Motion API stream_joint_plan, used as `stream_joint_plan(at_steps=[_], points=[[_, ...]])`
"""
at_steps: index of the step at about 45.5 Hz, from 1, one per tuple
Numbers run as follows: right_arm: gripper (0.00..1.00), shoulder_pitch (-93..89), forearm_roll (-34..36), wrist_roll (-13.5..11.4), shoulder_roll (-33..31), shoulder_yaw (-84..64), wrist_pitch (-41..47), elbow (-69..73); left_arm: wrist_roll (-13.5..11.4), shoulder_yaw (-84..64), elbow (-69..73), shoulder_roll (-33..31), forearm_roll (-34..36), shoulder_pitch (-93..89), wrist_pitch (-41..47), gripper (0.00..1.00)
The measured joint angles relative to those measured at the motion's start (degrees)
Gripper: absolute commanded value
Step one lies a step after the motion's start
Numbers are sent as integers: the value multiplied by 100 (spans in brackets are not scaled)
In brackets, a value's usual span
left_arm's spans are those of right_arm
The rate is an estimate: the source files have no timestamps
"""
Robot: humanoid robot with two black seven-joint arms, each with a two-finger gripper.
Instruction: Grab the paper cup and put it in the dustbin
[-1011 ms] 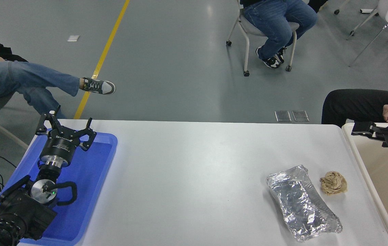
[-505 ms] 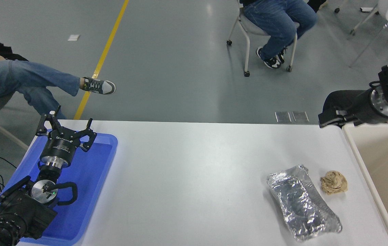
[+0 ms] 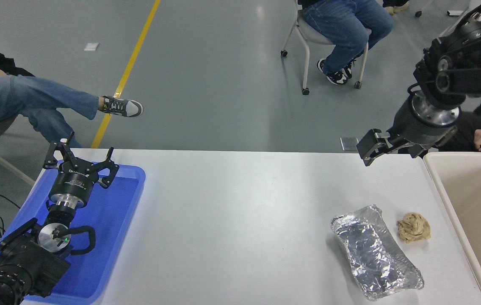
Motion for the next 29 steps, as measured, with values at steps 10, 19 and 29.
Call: stream_joint_plan(at_steps=[10,19,29], points=[[100,522,349,7,135,-141,83,557,0,0,-1,2,0,1,0,100],[100,749,619,10,168,-202,113,763,0,0,0,1,0,5,0,100],[100,856,742,20,172,-230,125,864,0,0,0,-1,-1,5,0,100]])
